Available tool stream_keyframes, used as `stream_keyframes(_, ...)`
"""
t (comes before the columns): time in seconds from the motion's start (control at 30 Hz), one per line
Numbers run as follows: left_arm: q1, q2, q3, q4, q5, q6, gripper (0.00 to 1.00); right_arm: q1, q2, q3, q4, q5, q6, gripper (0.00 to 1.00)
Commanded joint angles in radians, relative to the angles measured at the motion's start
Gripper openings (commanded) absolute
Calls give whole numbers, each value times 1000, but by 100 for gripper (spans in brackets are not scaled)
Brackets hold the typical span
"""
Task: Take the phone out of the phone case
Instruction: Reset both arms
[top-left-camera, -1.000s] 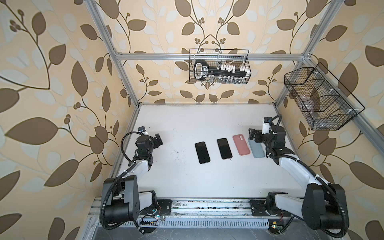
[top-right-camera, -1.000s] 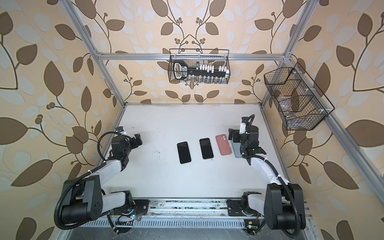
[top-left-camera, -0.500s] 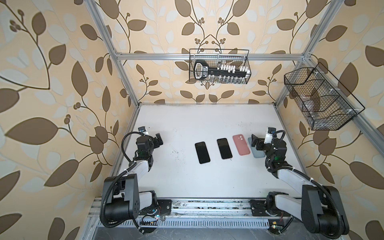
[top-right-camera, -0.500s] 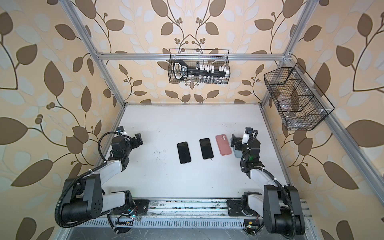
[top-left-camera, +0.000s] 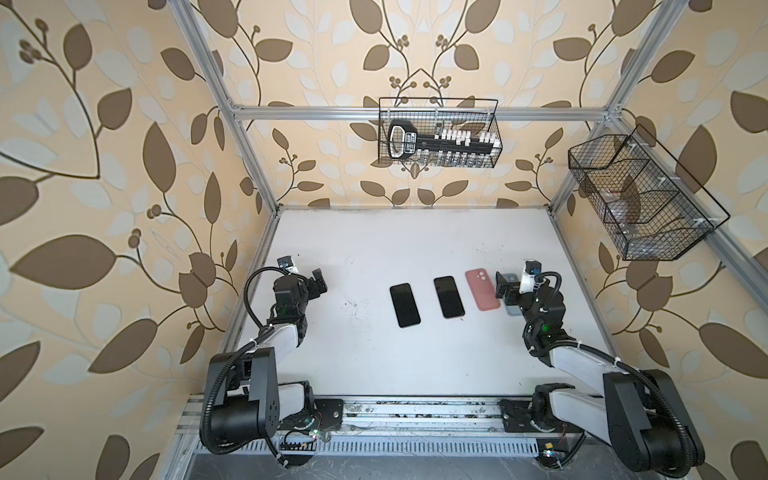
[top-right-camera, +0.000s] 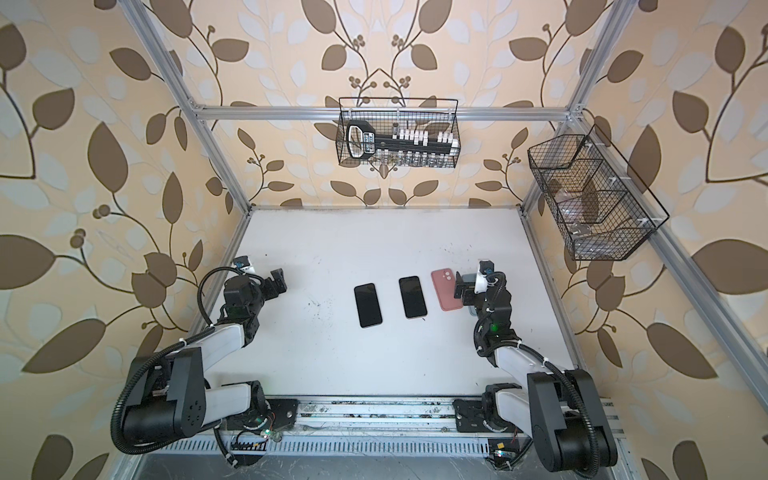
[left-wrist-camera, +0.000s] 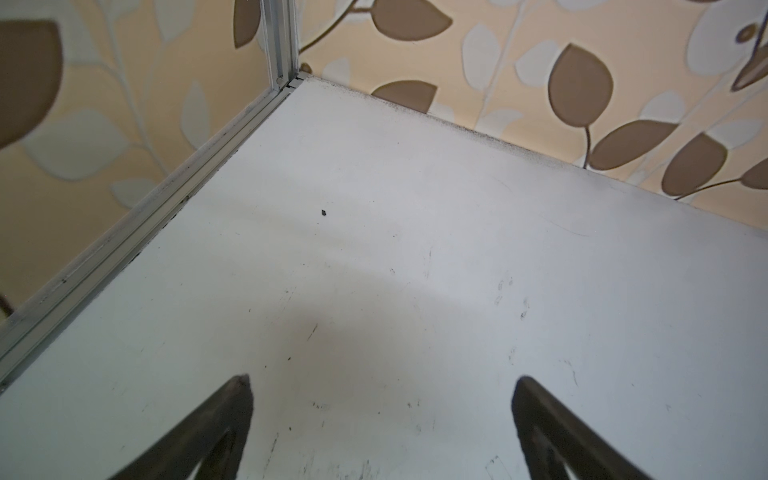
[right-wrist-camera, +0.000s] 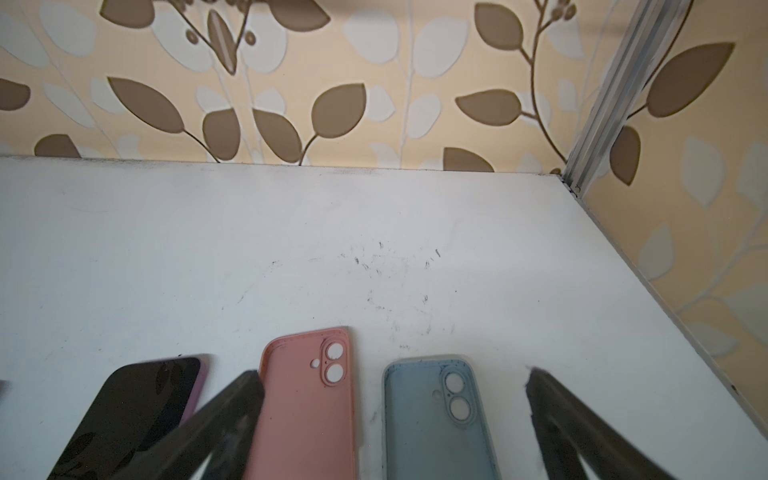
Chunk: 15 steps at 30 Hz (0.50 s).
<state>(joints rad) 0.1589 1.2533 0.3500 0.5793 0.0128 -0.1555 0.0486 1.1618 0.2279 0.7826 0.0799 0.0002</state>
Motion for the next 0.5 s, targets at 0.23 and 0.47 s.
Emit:
stream_keyframes(0.23,6,-6,-52,111,7,17,99,9,19,-53,102,17,-35,100)
stream_keyframes(0.47,6,27,-77,184,-12,23,99,20,97,-5,83,13,-54,100)
